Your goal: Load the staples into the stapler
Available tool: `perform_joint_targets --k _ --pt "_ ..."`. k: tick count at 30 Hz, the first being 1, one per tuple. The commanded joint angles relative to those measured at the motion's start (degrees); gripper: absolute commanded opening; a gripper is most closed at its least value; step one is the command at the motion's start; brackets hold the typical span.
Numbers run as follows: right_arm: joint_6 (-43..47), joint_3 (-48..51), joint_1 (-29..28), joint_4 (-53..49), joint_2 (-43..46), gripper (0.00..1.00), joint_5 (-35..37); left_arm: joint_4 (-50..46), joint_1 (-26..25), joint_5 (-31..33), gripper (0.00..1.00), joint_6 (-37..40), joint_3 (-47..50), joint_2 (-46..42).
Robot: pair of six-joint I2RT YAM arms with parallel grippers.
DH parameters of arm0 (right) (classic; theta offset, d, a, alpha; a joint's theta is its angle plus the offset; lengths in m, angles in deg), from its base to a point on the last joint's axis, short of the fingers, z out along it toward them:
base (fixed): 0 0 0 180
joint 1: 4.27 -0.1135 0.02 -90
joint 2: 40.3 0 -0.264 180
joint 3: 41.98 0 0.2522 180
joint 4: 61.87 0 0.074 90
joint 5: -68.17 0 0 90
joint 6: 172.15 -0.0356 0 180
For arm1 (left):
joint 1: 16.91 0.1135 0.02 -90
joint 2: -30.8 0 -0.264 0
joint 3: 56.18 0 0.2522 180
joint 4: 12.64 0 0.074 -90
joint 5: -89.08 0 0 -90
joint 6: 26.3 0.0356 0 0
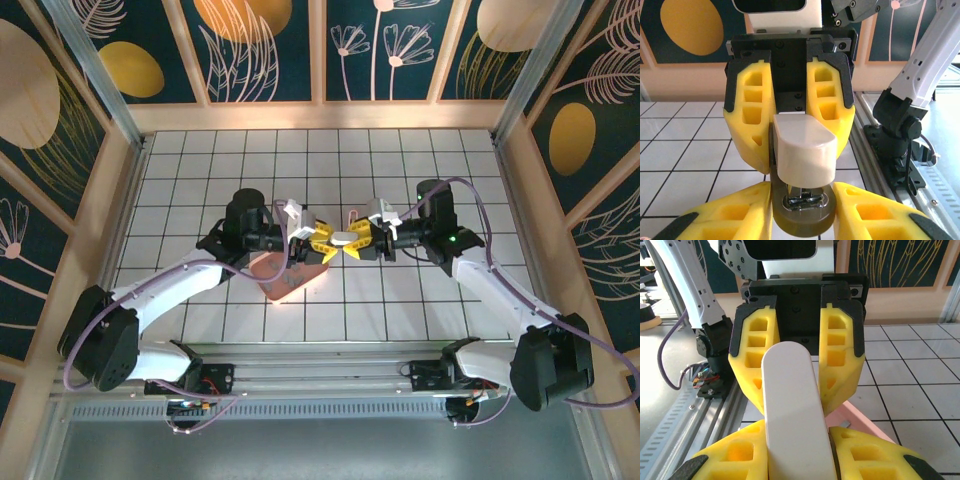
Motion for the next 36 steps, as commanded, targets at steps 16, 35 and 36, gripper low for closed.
perform_joint_targets --k 16,35,36 --pt "1.04 -4.67 -4.34 -7.36 1.85 0.51 8.71 -13.67 0.37 4.10 0.00 9.72 -6.44 1.62" --pt "-0.48 -9.98 -6.81 -12.36 -1.43 0.52 14.52 -19.61 0.32 5.64 0.00 15.05 -7.54 0.55" --pt "0.37 -10.58 -6.81 -13.52 -1.95 0.54 14.36 -19.87 0.33 5.32 0.00 15.29 -7.54 0.57"
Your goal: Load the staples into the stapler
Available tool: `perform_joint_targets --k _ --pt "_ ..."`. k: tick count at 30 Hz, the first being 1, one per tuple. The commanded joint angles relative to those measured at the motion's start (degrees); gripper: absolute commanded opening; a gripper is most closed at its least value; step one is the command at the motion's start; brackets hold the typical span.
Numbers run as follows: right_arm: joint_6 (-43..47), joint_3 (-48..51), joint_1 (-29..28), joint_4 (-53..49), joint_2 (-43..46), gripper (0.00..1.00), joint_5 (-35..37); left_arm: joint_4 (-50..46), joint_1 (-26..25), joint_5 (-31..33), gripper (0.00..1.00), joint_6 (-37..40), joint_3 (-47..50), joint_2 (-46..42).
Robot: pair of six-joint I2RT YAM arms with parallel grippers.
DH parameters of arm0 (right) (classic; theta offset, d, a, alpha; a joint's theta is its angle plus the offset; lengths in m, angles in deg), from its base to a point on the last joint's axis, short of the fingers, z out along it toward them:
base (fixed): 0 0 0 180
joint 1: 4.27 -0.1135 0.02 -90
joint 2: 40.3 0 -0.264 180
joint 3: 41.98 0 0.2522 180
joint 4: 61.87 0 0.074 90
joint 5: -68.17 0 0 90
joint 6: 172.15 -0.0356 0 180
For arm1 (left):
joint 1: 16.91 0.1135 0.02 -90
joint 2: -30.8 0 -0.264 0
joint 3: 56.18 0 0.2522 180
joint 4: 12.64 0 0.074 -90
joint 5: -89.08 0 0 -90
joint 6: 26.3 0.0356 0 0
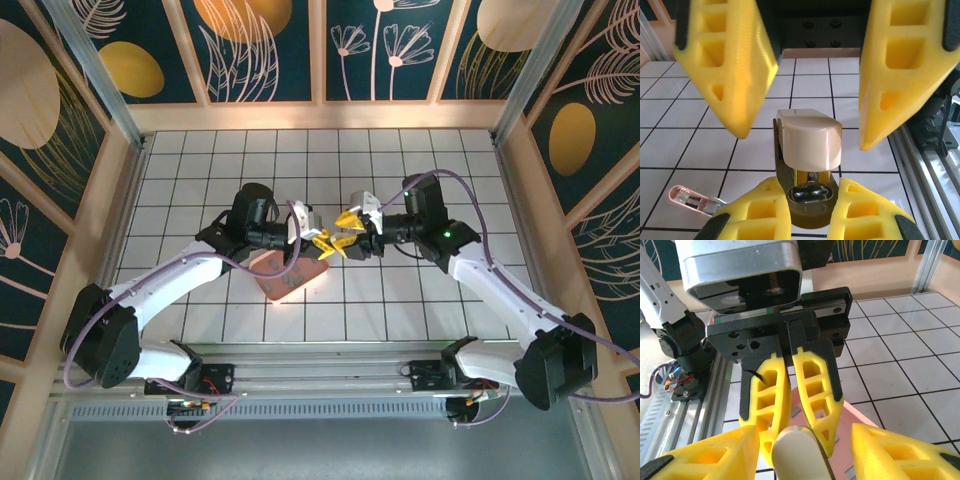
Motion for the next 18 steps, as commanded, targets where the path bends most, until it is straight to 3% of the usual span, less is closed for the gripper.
perform_joint_targets --k 1,13,18 --pt "4.58 -3.59 -0.13 -5.89 -1.76 0.55 -1.74 -1.63 0.04 -2.81 0.00 2.51 -2.01 -0.44" --pt "14.01 -8.81 0.14 -17.38 -6.45 0.55 -5.62 -3.19 0.00 -4.57 0.00 4.25 -4.02 -0.17" --pt "14.80 -9.32 1.49 -18.06 -6.39 0.43 -8.34 -3.45 0.03 -4.31 0.00 4.34 -3.99 -0.06"
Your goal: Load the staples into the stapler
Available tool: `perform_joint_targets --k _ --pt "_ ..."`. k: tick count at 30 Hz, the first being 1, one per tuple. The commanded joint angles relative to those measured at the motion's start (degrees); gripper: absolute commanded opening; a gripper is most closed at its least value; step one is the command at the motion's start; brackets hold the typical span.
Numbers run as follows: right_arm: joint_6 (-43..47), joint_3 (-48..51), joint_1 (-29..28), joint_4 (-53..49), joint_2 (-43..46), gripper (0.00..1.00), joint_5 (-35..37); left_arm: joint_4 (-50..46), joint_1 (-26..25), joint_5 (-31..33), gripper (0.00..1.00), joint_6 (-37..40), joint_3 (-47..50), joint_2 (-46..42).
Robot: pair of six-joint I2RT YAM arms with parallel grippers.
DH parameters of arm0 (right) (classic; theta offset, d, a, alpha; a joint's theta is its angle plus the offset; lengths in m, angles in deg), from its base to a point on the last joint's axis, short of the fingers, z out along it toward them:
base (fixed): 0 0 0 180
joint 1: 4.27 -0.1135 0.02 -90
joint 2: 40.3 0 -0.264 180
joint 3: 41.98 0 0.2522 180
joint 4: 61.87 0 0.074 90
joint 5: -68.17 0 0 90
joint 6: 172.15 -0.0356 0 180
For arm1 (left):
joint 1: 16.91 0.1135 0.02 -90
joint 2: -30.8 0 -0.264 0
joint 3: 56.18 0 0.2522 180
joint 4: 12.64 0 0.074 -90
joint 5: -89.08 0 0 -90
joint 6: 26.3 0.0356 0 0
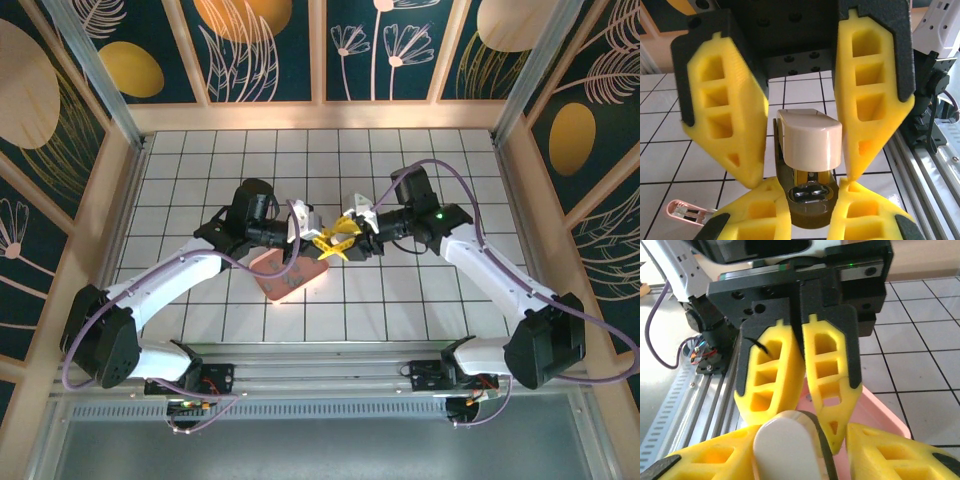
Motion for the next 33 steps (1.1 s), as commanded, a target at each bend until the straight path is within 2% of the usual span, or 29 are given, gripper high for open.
perform_joint_targets --k 1,15,19,22,25,27,29,33 --pt "1.14 -1.47 1.42 -2.00 0.36 0.43 -4.25 -0.11 0.02 -1.60 0.00 1.33 -1.25 0.09" --pt "-0.11 0.19 2.07 -0.27 1.24 0.49 -5.14 -0.61 0.00 -1.71 0.00 1.21 -1.75 0.59" --pt "-0.11 0.07 2.11 0.19 0.95 0.40 -6.04 -0.81 0.00 -1.80 0.00 1.23 -1.76 0.51" --pt "-0.11 0.07 2.06 0.03 0.69 0.38 -6.05 -0.64 0.06 -1.81 0.00 1.03 -1.78 0.45" --pt "-0.29 0.17 2.09 -0.06 0.56 0.46 -6.01 -0.46 0.02 -1.90 0.00 0.89 -1.75 0.35" --pt "-0.38 0.17 2.00 -0.06 0.52 0.47 -6.01 -0.37 0.07 -2.07 0.00 0.73 -1.80 0.40" --pt "-0.30 0.20 2.02 -0.06 0.52 0.41 -6.01 -0.33 0.05 -2.20 0.00 0.71 -1.96 0.40" --pt "0.23 0.30 2.38 0.16 1.02 0.23 -6.46 -0.12 0.03 -2.04 0.00 0.71 -1.59 0.51"
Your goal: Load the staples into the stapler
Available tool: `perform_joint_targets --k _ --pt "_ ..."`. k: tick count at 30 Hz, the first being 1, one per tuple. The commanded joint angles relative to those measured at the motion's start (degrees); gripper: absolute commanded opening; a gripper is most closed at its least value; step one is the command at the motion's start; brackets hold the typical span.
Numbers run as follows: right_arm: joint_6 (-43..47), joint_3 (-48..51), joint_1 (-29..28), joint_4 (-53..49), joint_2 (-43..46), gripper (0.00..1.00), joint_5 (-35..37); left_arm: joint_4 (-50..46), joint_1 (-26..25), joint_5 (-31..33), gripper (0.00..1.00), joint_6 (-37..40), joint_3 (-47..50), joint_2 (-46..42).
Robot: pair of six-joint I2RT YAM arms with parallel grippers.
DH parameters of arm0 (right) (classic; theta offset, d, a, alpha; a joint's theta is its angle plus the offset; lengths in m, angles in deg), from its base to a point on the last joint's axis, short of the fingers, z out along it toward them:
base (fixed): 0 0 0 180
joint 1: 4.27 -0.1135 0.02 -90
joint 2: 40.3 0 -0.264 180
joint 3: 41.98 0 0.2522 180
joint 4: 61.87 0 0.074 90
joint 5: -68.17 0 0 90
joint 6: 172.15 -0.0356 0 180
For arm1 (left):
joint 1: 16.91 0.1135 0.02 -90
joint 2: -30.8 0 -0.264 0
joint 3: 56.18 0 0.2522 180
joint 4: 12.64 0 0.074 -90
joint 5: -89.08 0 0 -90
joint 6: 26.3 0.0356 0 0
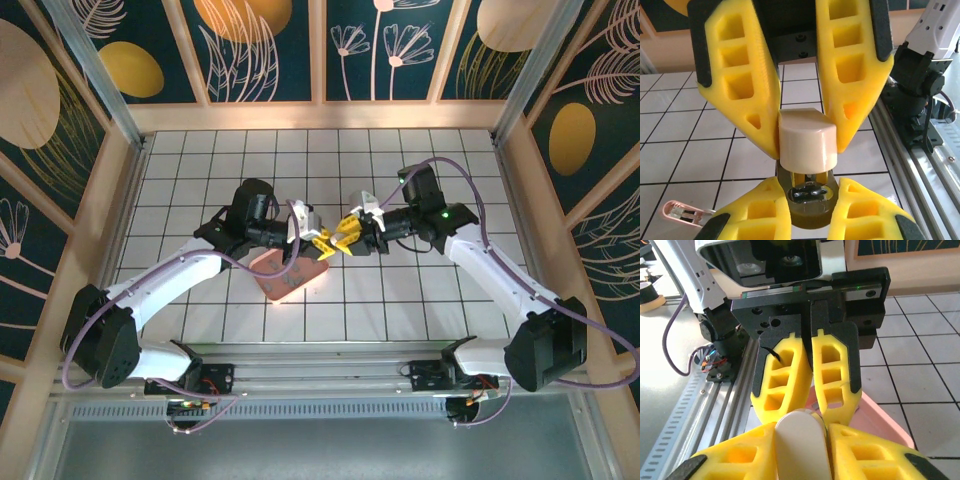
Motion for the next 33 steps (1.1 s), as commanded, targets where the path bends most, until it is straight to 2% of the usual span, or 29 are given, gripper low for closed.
perform_joint_targets --k 1,8,18,24,28,31,33 --pt "-0.51 0.42 0.68 0.46 0.47 0.19 -1.88 0.32 0.03 -1.27 0.00 0.77 -1.30 0.49" --pt "-6.55 4.03 3.72 10.16 5.09 0.08 -6.23 4.29 0.00 -0.08 0.00 -1.33 3.16 0.40" --pt "-26.54 15.11 5.74 37.51 11.89 0.04 -9.79 15.23 -0.01 0.27 0.00 -8.44 9.01 1.00" --pt "-44.65 22.41 5.78 64.11 12.69 0.02 -10.30 26.39 -0.61 -0.03 0.00 -15.77 13.10 2.36" --pt "-49.26 23.85 5.79 71.26 12.03 0.00 -9.61 28.51 -1.47 0.86 0.00 -17.13 14.04 3.14" --pt "-49.84 24.34 5.80 72.23 12.19 0.00 -9.15 29.99 -1.76 1.70 0.08 -18.16 14.76 3.50" --pt "-49.90 24.72 5.78 72.49 12.35 0.00 -8.75 30.71 -1.84 1.98 0.19 -18.79 15.06 3.82"
